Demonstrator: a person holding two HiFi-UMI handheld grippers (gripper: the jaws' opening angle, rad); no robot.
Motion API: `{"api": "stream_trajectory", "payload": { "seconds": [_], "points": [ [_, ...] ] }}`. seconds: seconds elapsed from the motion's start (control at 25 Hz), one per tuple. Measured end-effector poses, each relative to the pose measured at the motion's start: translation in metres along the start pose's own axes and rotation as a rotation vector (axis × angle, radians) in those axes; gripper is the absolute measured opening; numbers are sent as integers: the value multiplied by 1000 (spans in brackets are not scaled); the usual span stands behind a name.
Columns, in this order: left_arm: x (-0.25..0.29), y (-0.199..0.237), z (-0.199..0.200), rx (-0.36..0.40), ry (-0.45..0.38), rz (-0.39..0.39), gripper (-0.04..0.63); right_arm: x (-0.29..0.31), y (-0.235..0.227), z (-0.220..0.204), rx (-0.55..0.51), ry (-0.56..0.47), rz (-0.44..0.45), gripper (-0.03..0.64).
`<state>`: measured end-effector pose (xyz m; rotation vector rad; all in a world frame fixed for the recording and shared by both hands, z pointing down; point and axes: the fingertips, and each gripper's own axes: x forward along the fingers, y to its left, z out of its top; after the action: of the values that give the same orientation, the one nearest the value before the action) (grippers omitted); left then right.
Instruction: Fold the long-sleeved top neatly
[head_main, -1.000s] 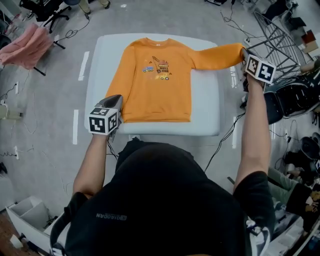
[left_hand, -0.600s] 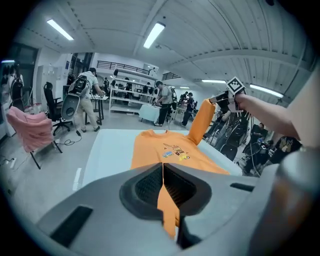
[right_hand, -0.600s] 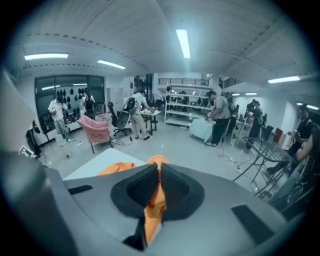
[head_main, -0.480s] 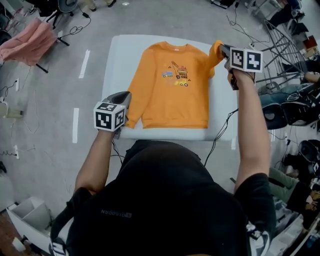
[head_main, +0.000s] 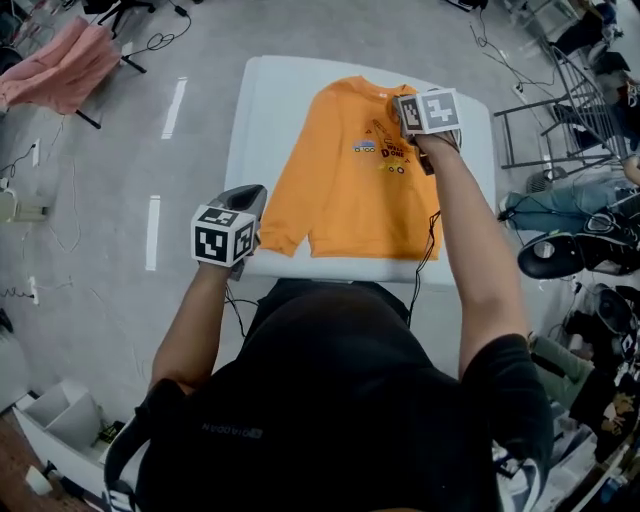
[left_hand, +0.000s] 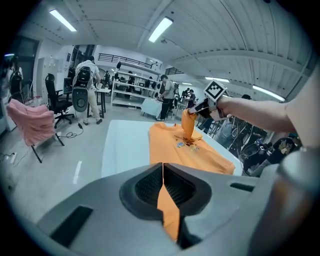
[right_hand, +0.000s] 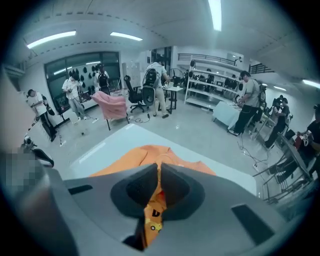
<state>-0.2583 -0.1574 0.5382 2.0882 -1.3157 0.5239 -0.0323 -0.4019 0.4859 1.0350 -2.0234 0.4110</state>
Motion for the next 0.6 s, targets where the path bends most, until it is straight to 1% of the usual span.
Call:
{"api": "stream_trajectory", "payload": {
  "seconds": [0.2, 0.36, 0.4, 0.48, 0.52, 0.6],
  "points": [
    [-8, 14, -8, -51, -2, 37, 9, 52, 27, -3, 33, 47, 45, 23],
    [-12, 17, -19, -79, 13, 53, 9, 93, 45, -10, 132, 80, 98, 37],
    [-14, 19, -21, -85, 16, 57, 9, 101, 52, -11, 161, 85, 126, 55],
    [-16, 22, -24, -96, 20, 61, 9, 109, 63, -5, 223, 74, 193, 146],
    [-16, 24, -25, -98, 22, 62, 8, 109, 66, 3, 245, 58, 218, 144],
    [-15, 30, -27, -102, 26, 64, 9, 106, 66, 16, 246, 28, 230, 140]
  ]
}}
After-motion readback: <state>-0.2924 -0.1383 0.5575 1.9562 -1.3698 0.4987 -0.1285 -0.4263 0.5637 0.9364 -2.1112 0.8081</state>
